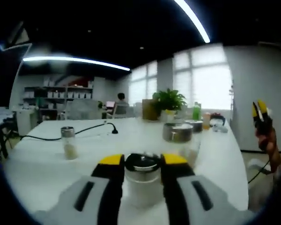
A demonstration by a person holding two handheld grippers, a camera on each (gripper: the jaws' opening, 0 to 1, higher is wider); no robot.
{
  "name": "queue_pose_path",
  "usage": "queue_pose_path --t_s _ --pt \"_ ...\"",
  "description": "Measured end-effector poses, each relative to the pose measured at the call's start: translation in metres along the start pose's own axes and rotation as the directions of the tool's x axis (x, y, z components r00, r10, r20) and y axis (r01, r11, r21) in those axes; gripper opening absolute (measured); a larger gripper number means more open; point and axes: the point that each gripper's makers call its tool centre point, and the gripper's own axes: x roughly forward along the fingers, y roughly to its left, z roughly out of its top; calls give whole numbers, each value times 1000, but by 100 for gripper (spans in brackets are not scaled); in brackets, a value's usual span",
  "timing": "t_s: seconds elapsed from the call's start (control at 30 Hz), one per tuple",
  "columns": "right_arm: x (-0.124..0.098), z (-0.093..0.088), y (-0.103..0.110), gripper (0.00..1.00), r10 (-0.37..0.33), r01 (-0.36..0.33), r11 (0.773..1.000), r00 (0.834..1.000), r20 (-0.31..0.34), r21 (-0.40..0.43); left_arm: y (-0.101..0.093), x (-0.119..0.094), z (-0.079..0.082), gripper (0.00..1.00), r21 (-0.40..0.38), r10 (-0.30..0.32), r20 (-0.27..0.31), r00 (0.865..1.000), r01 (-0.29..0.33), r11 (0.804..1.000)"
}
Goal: Rotate the seasoning bottle until the label or dispensing opening points toward the visible target arrow and the bottle remains upright within the marked orientation range
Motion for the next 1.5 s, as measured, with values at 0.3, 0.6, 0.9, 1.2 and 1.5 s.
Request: queue_pose_path --t_s 0.3,0.6,0.9,1.2,1.5 --pt "0 0 1 7 5 -5 1000 1000 2 7 -5 0 0 31 3 -123 -17 992 123 992" --pt "1 -1 4 6 19 -19 1000 1000 -5 9 -6 2 -1 31 -10 -200 -50 979 199 980" --pt "-2 7 5 6 25 -25 1000 1000 6 6 -9 3 -1 31 -5 -202 -51 978 202 979" --pt "-2 12 3 6 38 -38 999 999 18 9 -10 2 -1 31 -13 -221 -39 975 220 975" --pt "8 6 -2 6 82 -82 996 997 8 47 -22 -6 19 83 -66 -244 23 969 245 967"
